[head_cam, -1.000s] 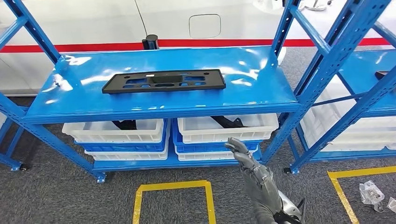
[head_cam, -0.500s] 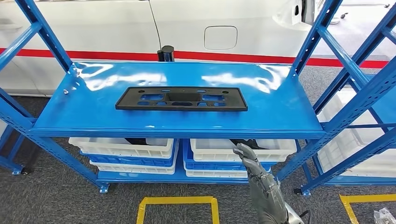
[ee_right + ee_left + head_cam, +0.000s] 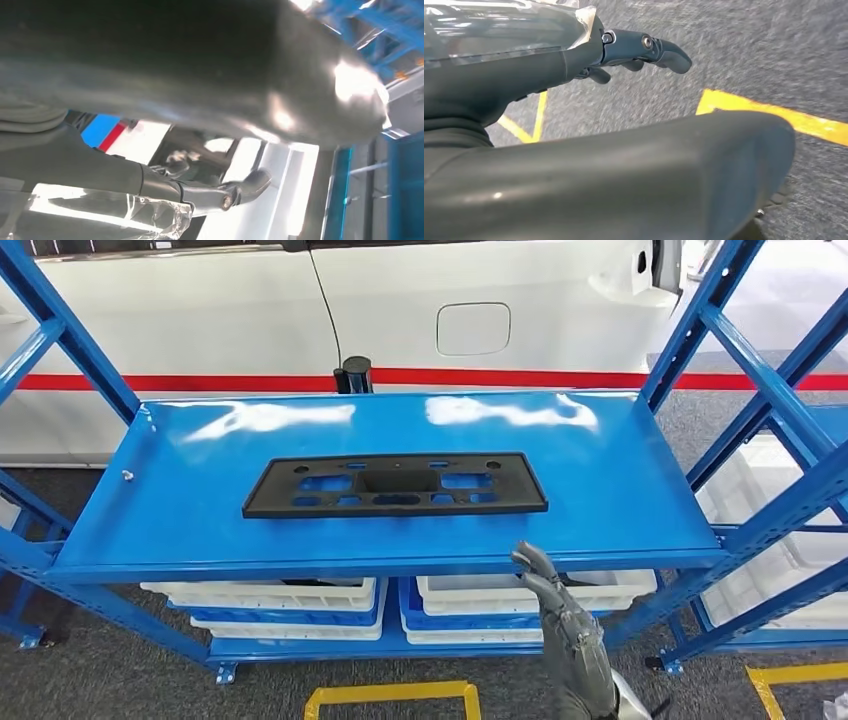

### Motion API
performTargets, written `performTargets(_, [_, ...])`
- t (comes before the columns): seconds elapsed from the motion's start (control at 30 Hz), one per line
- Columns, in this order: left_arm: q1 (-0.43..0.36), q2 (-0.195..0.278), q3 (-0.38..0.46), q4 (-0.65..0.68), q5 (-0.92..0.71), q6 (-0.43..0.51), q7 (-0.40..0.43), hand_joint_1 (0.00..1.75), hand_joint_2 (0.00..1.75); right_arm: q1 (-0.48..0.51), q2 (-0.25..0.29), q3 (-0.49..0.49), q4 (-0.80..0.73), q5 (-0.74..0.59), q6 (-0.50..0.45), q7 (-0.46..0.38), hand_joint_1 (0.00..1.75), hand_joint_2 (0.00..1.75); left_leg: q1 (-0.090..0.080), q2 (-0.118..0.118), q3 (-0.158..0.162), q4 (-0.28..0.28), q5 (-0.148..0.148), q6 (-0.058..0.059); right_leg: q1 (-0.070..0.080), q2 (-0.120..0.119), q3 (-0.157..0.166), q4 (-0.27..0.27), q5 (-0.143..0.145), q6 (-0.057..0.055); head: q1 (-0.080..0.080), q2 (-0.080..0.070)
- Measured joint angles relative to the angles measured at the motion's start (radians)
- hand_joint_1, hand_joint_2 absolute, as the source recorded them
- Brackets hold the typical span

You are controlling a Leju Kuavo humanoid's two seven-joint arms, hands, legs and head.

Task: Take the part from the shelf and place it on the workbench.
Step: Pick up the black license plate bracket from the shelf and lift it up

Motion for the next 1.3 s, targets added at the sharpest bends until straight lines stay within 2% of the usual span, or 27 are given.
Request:
performTargets(0.07, [0.0,0.001,0.0,0.001,0.0,0.001,0.003,0.0,0.0,0.0,0.006,-0.01,0.007,0.022,-0.033,0.0,0.0,0.0,-0.005,-0.004,0.007,0.003,0.006,0.019,0.0,-0.003,0.008,-0.007,-0.011,0.016,0.002,0.0])
performTargets(0.13, [-0.001,0.002,0.0,0.001,0.0,0.002,0.004,0.0,0.0,-0.001,0.01,-0.017,0.012,0.028,-0.05,0.0,0.0,0.0,-0.006,-0.006,0.014,-0.004,0.005,0.034,-0.004,-0.005,0.004,0.015,-0.026,0.019,0.005,0.0])
performTargets(0.17, [-0.003,0.002,0.0,0.001,0.0,0.003,0.004,0.0,0.0,-0.001,0.012,-0.021,0.015,0.029,-0.056,0.0,0.0,0.44,-0.006,-0.006,0.018,-0.006,0.003,0.041,-0.005,-0.005,-0.016,0.054,-0.043,0.016,0.007,0.0])
performTargets(0.27, [-0.004,0.004,0.0,0.001,-0.001,0.004,0.007,0.0,0.0,0.0,0.016,-0.039,0.031,0.037,-0.084,0.0,0.0,1.75,-0.015,-0.01,0.027,-0.007,-0.01,0.059,0.004,-0.004,-0.146,0.26,-0.105,0.006,0.011,0.0])
performTargets(0.3, [-0.004,0.004,0.0,0.002,-0.002,0.004,0.008,0.0,0.0,0.0,0.018,-0.048,0.038,0.044,-0.096,0.0,0.0,1.75,-0.019,-0.012,0.031,-0.007,-0.014,0.063,0.007,-0.004,-0.183,0.306,-0.11,0.008,0.012,0.0])
performTargets(0.33, [-0.004,0.004,0.0,0.002,-0.002,0.003,0.008,0.0,0.0,0.001,0.019,-0.055,0.044,0.053,-0.11,0.0,0.0,1.75,-0.022,-0.015,0.037,-0.007,-0.019,0.064,0.009,-0.004,-0.2,0.311,-0.096,0.013,0.012,0.0])
performTargets(0.37, [-0.004,0.004,0.0,0.002,-0.003,0.002,0.008,0.0,0.0,0.001,0.022,-0.063,0.049,0.062,-0.125,0.0,0.0,1.75,-0.024,-0.019,0.044,-0.007,-0.023,0.065,0.01,-0.004,-0.201,0.283,-0.069,0.019,0.012,0.0])
performTargets(0.43, [-0.004,0.004,0.0,0.002,-0.004,-0.001,0.007,0.0,0.0,0.002,0.028,-0.079,0.056,0.078,-0.158,0.0,0.0,1.75,-0.027,-0.025,0.059,-0.007,-0.033,0.063,0.013,-0.004,-0.169,0.164,0.007,0.03,0.013,0.0])
performTargets(0.47, [-0.004,0.004,0.0,0.003,-0.005,-0.002,0.006,0.0,0.0,0.002,0.031,-0.086,0.059,0.084,-0.173,0.0,0.0,1.75,-0.03,-0.027,0.066,-0.007,-0.039,0.06,0.017,-0.004,-0.152,0.108,0.04,0.028,0.013,0.0])
performTargets(0.53, [-0.004,0.004,0.0,0.003,-0.006,-0.002,0.005,0.0,0.0,0.003,0.036,-0.099,0.064,0.091,-0.19,0.0,0.0,1.75,-0.035,-0.031,0.072,-0.005,-0.049,0.053,0.025,-0.004,-0.13,0.047,0.075,0.012,0.013,0.0])
performTargets(0.6, [-0.003,0.005,0.0,0.004,-0.007,-0.002,0.004,0.0,0.0,0.004,0.043,-0.107,0.069,0.1,-0.203,0.0,0.0,1.75,-0.038,-0.031,0.072,-0.003,-0.056,0.062,0.025,-0.003,-0.125,0.041,0.081,-0.001,0.013,0.0])
performTargets(0.67, [-0.003,0.005,-0.001,0.004,-0.009,-0.003,0.003,0.0,0.0,0.005,0.052,-0.118,0.074,0.127,-0.243,0.002,0.0,1.75,-0.038,-0.028,0.074,-0.005,-0.057,0.076,0.023,-0.001,-0.123,0.04,0.083,-0.005,0.012,0.0])
performTargets(0.7, [-0.003,0.005,-0.001,0.004,-0.01,-0.004,0.002,0.0,0.0,0.005,0.056,-0.125,0.077,0.149,-0.272,0.004,0.0,1.75,-0.037,-0.028,0.076,-0.007,-0.055,0.077,0.025,0.0,-0.123,0.04,0.082,-0.006,0.012,0.0])
performTargets(0.83, [-0.003,0.006,-0.006,0.006,-0.017,-0.006,0.001,0.0,0.0,0.006,0.066,-0.169,0.093,0.298,-0.426,0.047,0.0,1.75,-0.037,-0.027,0.083,-0.017,-0.055,0.063,0.026,0.0,-0.121,0.04,0.078,-0.012,0.012,0.0])
performTargets(0.97, [-0.003,0.006,-0.012,0.007,-0.023,-0.006,0.003,0.0,0.0,0.012,0.066,-0.244,0.119,0.518,-0.55,0.16,0.0,1.75,-0.036,-0.027,0.084,-0.019,-0.056,0.053,0.027,0.0,-0.121,0.04,0.077,-0.014,0.013,0.0])
performTargets(1.1, [-0.003,0.006,-0.013,0.008,-0.024,-0.005,0.009,0.0,0.0,0.012,0.064,-0.306,0.141,0.59,-0.578,0.204,0.0,1.75,-0.037,-0.027,0.084,-0.019,-0.056,0.05,0.027,0.0,-0.121,0.04,0.077,-0.014,0.013,0.0])
performTargets(1.3, [-0.003,0.006,-0.013,0.008,-0.025,-0.005,0.01,0.0,0.0,0.009,0.061,-0.331,0.166,0.653,-0.579,0.245,0.0,1.75,-0.042,-0.026,0.084,-0.019,-0.056,0.05,0.024,0.0,-0.12,0.04,0.077,-0.014,0.013,0.0])
